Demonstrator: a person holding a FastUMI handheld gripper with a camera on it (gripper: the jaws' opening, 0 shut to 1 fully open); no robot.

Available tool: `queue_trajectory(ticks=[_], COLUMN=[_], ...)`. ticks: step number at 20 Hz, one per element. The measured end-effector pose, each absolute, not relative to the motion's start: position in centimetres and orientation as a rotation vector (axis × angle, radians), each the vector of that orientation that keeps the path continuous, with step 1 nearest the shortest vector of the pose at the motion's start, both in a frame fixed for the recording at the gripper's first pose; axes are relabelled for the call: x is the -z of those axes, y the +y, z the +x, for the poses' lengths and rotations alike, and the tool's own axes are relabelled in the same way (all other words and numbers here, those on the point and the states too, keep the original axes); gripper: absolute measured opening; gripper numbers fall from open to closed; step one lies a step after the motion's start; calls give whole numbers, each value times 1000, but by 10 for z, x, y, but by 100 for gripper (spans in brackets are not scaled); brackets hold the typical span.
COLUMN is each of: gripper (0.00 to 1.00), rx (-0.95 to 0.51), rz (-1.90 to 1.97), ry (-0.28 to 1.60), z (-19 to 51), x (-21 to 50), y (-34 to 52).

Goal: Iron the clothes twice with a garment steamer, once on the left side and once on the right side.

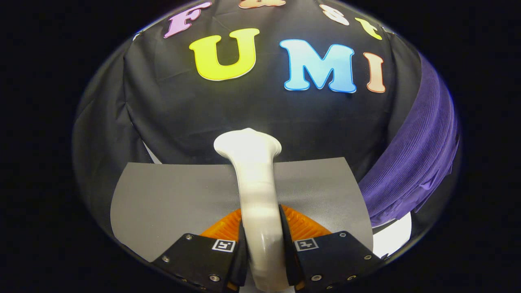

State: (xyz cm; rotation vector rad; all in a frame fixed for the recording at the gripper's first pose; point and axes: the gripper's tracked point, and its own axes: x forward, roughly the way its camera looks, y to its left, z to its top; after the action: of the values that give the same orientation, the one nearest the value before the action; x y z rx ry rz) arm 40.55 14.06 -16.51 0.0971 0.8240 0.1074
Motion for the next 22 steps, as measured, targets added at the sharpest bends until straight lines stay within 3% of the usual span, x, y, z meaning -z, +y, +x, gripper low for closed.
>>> queue_trajectory(ticks=[5, 22], gripper=[37, 36], rx=[-169, -143], rz=[88, 111], ry=[639, 236], z=[377, 248], x=[131, -2], y=[137, 31])
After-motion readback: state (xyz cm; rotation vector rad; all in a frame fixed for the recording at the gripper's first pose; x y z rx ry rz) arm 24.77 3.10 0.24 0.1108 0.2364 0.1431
